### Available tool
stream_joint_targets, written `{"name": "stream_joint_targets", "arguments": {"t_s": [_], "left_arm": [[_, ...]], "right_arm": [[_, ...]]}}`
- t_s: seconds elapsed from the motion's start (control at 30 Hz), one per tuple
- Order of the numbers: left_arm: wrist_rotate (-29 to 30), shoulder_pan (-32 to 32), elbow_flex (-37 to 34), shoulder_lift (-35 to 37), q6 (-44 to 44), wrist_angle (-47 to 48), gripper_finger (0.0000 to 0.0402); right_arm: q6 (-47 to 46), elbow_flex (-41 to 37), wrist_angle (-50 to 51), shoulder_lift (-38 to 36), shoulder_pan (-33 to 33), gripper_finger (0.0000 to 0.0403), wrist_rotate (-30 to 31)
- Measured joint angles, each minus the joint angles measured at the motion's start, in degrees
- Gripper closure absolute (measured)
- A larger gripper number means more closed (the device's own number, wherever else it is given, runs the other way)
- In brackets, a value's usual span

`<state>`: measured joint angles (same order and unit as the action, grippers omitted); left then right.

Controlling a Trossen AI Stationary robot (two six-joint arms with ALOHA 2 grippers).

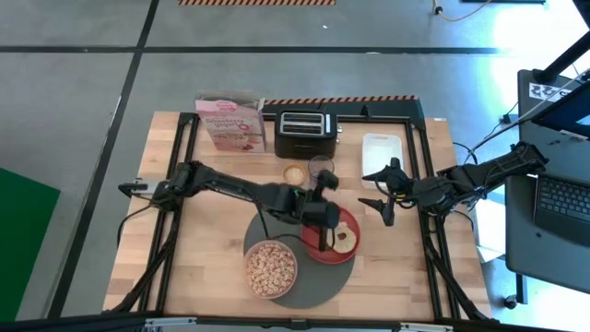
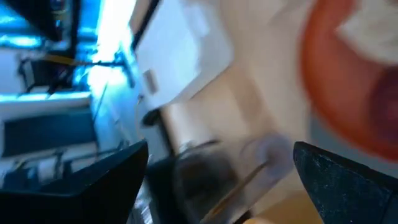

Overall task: Arrange a breakfast setting
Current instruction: Put the spoon on the bottom right of the tablemat

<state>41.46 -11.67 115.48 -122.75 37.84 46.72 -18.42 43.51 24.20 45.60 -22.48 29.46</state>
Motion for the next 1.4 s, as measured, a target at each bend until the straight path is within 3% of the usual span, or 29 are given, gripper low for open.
{"name": "stream_joint_targets", "arguments": {"t_s": [0.13, 0.27, 0.43, 0.57, 0.67, 0.83, 1.0, 1.17, 1.4], "left_arm": [[3.5, 2.0, 0.0, 2.9, -3.3, 4.7, 0.0005], [4.0, 3.9, 0.0, 6.9, -17.3, 10.8, 0.0005], [0.3, 5.7, 0.0, 14.0, -37.9, 13.9, 0.0005], [-4.1, 6.7, 0.0, 20.0, -48.7, 11.6, 0.0005], [-8.2, 7.2, 0.0, 23.5, -48.6, 7.4, 0.0005], [-21.7, 9.5, 0.0, 26.6, -45.2, 2.8, 0.0005], [-24.6, 12.0, 0.0, 27.1, -45.0, 2.1, 0.0005], [-31.6, 16.2, 0.0, 29.0, -45.0, -2.6, 0.0005], [-51.6, 24.3, -4.0, 34.9, -45.5, -14.3, 0.0005]], "right_arm": [[1.2, 0.0, -0.6, 0.0, 0.0, 0.0084, 3.8], [1.9, 0.0, -0.6, 0.0, 0.0, 0.0084, 5.4], [2.6, 0.0, -1.2, 0.9, 0.0, 0.0084, 6.1], [10.2, 0.0, -8.2, 3.8, 0.2, 0.0084, 4.2], [14.8, 0.0, -16.4, 7.3, 2.9, 0.0084, 0.6], [17.3, 0.0, -24.4, 14.7, 12.0, 0.0084, -12.4], [17.4, 0.0, -29.4, 21.9, 19.0, 0.0084, -21.4], [17.3, 0.0, -36.1, 25.9, 21.2, 0.0084, -22.5], [14.7, 0.1, -38.2, 30.6, 21.4, 0.01, -22.5]]}}
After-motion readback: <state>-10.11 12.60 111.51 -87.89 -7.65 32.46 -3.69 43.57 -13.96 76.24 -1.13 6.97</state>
